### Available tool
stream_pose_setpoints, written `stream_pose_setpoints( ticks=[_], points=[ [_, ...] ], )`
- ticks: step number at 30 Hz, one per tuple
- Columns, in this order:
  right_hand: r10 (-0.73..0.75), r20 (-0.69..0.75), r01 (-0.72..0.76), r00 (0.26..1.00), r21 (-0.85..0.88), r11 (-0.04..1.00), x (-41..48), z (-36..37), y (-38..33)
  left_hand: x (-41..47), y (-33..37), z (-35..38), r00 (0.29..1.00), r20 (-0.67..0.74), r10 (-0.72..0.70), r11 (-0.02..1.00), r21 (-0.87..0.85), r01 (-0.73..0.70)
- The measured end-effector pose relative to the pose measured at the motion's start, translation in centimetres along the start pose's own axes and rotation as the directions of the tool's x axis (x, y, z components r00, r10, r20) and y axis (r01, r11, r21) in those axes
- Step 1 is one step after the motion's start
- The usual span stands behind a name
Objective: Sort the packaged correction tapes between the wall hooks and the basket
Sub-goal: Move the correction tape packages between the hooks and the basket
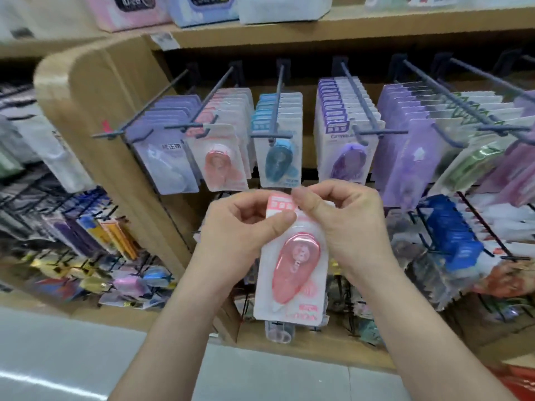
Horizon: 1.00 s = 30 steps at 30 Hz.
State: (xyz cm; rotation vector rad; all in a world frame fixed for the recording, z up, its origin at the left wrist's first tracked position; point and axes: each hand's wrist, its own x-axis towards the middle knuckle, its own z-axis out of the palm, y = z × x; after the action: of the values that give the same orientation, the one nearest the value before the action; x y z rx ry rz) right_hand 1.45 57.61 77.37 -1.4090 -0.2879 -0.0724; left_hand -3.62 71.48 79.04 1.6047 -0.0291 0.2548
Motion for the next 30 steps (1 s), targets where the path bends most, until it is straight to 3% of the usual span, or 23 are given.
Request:
stream_pose_setpoints(
  ticks=[3,5,7,9,15,19,25,30],
  points=[
    [0.029,0.070,-0.033,0.997,0.053,0.998,0.3,1.9,0.3,0.0,-0.3,-2.2,0.996,-0.079,0.035,0.998,0.054,-0.031],
    [0.075,0.248,-0.093,0.966,0.061,0.994,0.4,2.8,0.8,0.1,-0.7,-3.5,0.979,-0.190,0.074,0.997,0.042,-0.067],
    [0.133,0.422,-0.147,0.897,0.000,0.989,0.1,3.8,1.5,0.6,-1.0,-4.6,0.944,-0.317,0.089,0.996,0.019,-0.087],
    [0.154,0.469,-0.126,0.869,-0.089,0.988,-0.3,4.8,2.4,1.2,-1.0,-5.5,0.922,-0.378,0.081,0.996,-0.001,-0.087],
    [0.100,0.364,-0.090,0.926,-0.046,0.995,-0.1,7.5,2.0,3.4,0.2,-7.3,0.936,-0.350,0.040,0.974,-0.195,-0.115],
    [0.169,0.347,-0.125,0.922,-0.144,0.982,0.2,8.3,2.2,5.7,0.6,-8.4,0.908,-0.402,0.122,0.977,-0.114,-0.181],
    [0.272,0.255,-0.217,0.928,-0.224,0.950,0.1,8.3,3.6,7.2,-0.4,-8.4,0.928,-0.346,0.137,0.984,-0.063,-0.169],
    [0.265,0.207,-0.214,0.942,-0.238,0.947,0.3,8.2,3.8,7.8,-0.6,-8.0,0.946,-0.323,-0.002,0.983,-0.173,-0.056]
  ],
)
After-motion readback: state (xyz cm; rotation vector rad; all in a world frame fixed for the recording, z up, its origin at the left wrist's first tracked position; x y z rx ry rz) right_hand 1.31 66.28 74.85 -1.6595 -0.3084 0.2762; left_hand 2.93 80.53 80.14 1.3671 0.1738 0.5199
